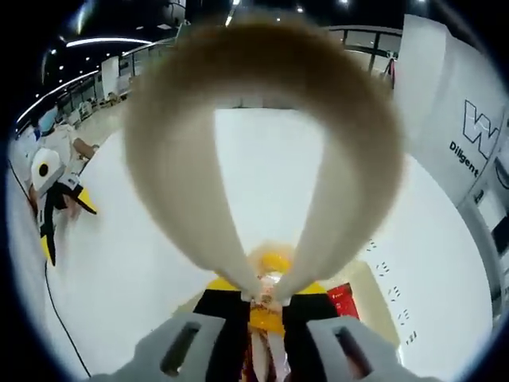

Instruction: Place the target food into the container with the food tongs after gripping and lifting it, then release it inside without dropping or visibly crushing the food.

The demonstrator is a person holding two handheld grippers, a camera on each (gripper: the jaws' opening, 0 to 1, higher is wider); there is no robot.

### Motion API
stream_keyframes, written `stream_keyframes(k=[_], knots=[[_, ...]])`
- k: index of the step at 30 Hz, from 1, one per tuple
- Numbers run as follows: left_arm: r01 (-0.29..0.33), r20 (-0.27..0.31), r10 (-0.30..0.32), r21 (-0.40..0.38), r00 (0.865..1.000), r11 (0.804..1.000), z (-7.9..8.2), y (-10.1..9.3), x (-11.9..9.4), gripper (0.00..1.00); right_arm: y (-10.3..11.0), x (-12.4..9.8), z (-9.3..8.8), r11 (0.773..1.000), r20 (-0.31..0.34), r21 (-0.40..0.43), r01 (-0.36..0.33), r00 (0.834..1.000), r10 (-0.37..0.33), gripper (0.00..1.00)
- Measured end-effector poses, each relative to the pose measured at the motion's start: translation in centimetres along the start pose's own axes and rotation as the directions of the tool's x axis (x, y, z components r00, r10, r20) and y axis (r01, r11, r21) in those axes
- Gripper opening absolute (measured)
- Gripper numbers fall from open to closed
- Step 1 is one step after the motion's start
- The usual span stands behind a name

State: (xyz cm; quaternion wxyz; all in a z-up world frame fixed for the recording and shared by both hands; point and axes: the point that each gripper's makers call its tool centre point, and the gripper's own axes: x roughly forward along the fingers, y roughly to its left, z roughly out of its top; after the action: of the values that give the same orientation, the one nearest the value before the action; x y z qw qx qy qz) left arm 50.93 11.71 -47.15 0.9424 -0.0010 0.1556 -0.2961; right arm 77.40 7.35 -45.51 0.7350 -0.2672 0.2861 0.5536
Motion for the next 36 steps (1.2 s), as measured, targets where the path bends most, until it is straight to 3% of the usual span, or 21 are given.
stream_keyframes(k=[2, 16, 24, 36], knots=[[0.0, 0.0, 0.0, 0.0, 1.0, 1.0, 0.0, 0.0, 0.0, 0.75, -0.3, -0.3, 0.5, 1.0, 0.018, 0.021, 0.017, 1.0, -0.017, 0.17], [0.0, 0.001, 0.0, 0.004, 1.0, 1.0, 0.1, 0.0, -0.1, 0.75, -0.7, 0.5, -0.6, 0.991, -0.049, 0.114, 0.065, 0.997, -0.06, 0.2], [0.002, 0.002, -0.002, 0.006, 1.0, 1.0, 0.2, 0.0, 0.0, 0.75, -0.8, 0.9, -0.7, 0.991, -0.041, 0.111, 0.072, 0.997, -0.068, 0.21], [0.001, 0.003, -0.001, 0.004, 1.0, 1.0, 0.2, 0.1, -0.1, 0.75, -0.3, 0.7, -0.8, 0.999, -0.032, 0.02, 0.049, 0.998, -0.049, 0.12]])
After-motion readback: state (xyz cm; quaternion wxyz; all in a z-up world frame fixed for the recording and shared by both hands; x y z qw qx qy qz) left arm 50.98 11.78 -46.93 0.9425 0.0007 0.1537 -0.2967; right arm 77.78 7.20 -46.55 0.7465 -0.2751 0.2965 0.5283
